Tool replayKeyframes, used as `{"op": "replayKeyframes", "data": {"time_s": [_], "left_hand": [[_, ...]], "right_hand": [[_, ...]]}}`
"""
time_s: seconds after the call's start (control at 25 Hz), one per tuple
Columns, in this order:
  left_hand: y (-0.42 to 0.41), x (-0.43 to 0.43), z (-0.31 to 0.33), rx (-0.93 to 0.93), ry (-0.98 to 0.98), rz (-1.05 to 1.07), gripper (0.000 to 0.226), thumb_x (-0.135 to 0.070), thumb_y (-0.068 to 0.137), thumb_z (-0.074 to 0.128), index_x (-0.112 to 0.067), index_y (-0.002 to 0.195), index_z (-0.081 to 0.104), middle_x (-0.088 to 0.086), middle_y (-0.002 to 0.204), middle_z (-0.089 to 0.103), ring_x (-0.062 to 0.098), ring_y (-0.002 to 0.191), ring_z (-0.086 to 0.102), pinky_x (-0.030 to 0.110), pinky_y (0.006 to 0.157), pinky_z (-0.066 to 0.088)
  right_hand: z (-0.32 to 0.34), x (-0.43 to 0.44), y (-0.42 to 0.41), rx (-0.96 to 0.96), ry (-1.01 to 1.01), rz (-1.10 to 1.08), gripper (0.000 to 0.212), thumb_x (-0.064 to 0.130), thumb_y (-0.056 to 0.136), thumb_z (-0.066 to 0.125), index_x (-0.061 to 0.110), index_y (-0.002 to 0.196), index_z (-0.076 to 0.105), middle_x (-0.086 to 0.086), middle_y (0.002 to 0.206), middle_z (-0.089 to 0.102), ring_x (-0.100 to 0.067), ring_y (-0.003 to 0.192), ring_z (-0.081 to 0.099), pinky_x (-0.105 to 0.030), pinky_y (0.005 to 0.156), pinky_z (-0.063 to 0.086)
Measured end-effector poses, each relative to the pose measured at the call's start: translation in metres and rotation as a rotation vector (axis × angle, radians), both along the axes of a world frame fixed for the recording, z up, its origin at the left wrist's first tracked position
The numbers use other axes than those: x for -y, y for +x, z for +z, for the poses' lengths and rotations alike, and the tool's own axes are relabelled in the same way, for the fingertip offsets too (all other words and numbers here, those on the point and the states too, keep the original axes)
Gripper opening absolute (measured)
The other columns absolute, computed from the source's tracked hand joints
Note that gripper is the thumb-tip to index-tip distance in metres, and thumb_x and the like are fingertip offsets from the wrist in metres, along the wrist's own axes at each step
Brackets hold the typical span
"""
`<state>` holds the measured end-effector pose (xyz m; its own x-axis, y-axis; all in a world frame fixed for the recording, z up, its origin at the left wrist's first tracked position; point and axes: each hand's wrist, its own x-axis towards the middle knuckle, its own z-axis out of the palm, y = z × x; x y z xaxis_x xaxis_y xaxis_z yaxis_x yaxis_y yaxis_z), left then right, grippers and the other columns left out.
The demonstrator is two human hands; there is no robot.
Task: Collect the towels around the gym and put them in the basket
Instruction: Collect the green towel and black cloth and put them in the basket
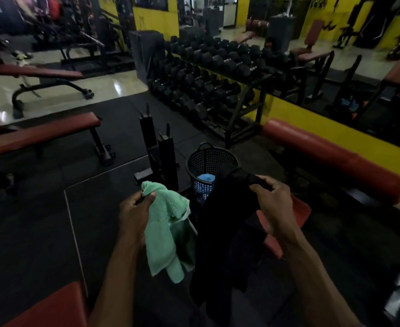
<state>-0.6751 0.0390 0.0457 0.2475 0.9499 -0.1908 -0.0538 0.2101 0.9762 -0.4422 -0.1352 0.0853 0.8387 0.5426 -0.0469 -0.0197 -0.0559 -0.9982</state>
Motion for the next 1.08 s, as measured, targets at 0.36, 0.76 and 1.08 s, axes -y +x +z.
{"op": "replayKeyframes", "data": {"time_s": [0.36,0.76,1.08], "left_hand": [[0.094,-0.170,-0.006,-0.019,0.053,-0.185,0.009,-0.013,0.092,0.066,-0.017,0.094,0.074,0.011,0.095,0.074,0.023,0.087,0.066,0.039,0.081,0.054],[0.227,-0.357,0.015,-0.061,0.200,-0.544,0.014,-0.038,0.080,0.068,-0.030,0.087,0.077,-0.001,0.082,0.077,0.010,0.074,0.072,0.032,0.066,0.057],[0.369,-0.442,0.038,-0.007,0.229,-0.649,0.015,-0.025,0.087,0.069,-0.016,0.095,0.077,0.020,0.101,0.074,0.038,0.099,0.070,0.058,0.088,0.056]], "right_hand": [[-0.009,-0.142,0.059,0.020,-0.042,-0.117,0.039,0.003,0.089,0.068,0.037,0.073,0.078,0.009,0.072,0.078,-0.008,0.065,0.075,-0.016,0.052,0.053],[-0.019,-0.235,0.118,-0.046,-0.088,-0.352,0.023,0.006,0.091,0.068,0.027,0.096,0.078,-0.003,0.081,0.080,-0.023,0.074,0.077,-0.035,0.064,0.061],[-0.029,-0.286,0.181,-0.098,-0.049,-0.428,0.035,0.000,0.091,0.066,0.031,0.085,0.082,0.000,0.083,0.080,-0.017,0.074,0.078,-0.019,0.055,0.057]]}}
